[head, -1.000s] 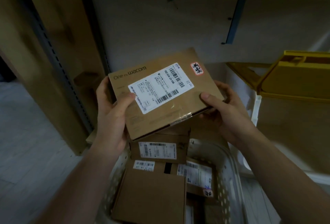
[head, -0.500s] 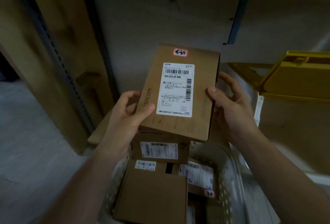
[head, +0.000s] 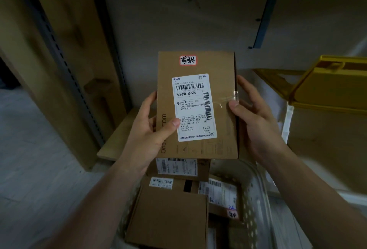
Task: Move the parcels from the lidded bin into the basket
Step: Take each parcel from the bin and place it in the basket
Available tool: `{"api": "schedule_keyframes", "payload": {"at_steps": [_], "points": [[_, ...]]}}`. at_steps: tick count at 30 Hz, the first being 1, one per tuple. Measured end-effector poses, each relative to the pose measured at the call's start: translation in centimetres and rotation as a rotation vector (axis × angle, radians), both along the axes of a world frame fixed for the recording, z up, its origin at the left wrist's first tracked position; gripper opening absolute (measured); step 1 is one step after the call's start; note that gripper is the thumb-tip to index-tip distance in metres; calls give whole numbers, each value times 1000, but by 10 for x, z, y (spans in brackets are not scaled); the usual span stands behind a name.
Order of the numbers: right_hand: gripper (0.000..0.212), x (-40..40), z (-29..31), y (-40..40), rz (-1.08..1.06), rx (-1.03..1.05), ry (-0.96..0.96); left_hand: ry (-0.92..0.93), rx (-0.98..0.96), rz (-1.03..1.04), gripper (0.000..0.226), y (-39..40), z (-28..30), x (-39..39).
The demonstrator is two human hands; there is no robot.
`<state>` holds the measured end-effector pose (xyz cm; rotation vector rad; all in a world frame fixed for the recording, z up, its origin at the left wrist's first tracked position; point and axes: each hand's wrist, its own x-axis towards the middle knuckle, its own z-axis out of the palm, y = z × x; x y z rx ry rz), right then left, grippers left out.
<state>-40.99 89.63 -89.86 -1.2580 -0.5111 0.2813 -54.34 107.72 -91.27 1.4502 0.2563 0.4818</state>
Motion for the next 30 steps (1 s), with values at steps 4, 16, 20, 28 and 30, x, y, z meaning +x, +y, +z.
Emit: {"api": "schedule_keyframes", "payload": {"at_steps": [4,16,20,28,30], "points": [[50,1,0,0,21,2,-15,10,32,12,79,0,-1,1],[44,2,-3,-3,4,-24,19,17,58,1,86,0,-3,-1],[45,2,-3,-4,-4,-27,43,24,65,-7,84,0,-4,-1],[49,2,-4,-10,14,-139,27,35,107,-31,79,0,-12,-3],[50,0,-4,-13,13,-172,-9,61,157,-41,78,-1,-17,-5]]}}
